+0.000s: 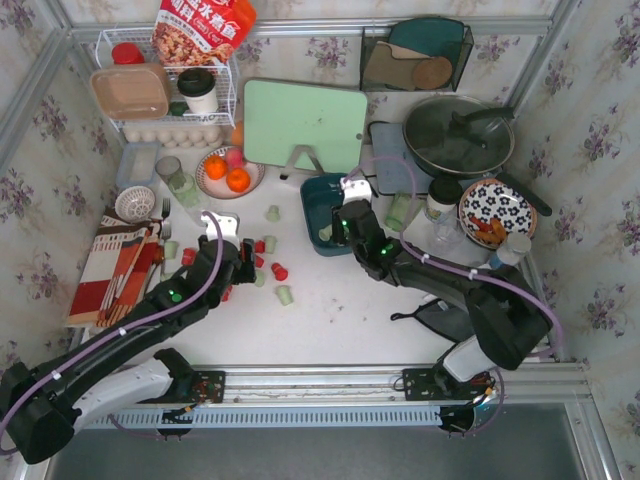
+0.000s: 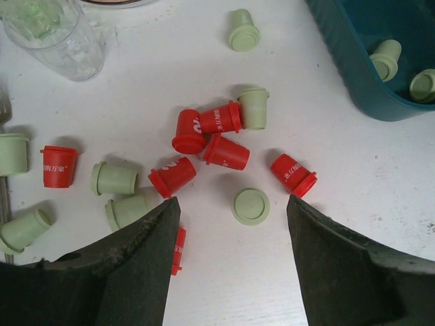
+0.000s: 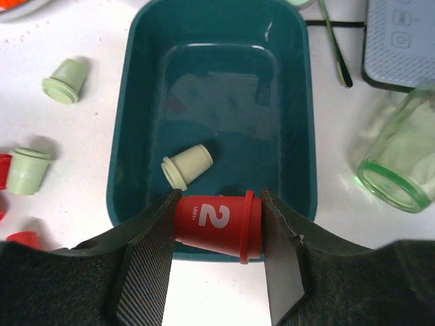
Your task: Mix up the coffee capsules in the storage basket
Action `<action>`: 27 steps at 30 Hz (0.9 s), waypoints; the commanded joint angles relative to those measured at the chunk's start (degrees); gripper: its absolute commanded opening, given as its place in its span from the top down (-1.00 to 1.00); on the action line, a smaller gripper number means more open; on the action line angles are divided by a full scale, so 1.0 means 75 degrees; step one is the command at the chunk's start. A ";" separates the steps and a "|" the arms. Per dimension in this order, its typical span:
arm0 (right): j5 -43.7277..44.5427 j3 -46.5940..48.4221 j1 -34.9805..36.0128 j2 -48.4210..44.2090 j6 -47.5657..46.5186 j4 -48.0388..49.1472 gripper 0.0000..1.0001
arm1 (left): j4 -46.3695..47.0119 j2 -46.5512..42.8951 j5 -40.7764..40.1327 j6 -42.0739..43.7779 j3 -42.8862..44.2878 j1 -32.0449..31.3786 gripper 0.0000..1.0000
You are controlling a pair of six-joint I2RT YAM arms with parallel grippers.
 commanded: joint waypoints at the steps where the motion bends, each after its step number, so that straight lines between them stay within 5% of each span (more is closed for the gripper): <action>1: -0.0525 0.0206 -0.0214 0.0612 -0.0102 0.0541 0.25 | 0.0023 0.0093 -0.0027 -0.0042 0.0040 0.0003 -0.34; 15: -0.0773 0.0400 -0.0294 0.1186 -0.0053 0.0422 -0.44 | 0.0086 0.0168 -0.0119 -0.0302 -0.0044 0.0033 -0.35; 27: -0.0934 0.0265 0.0599 0.0130 0.0180 -0.0271 -0.43 | 0.0057 0.0044 -0.0159 -0.0311 -0.0060 0.0038 -0.35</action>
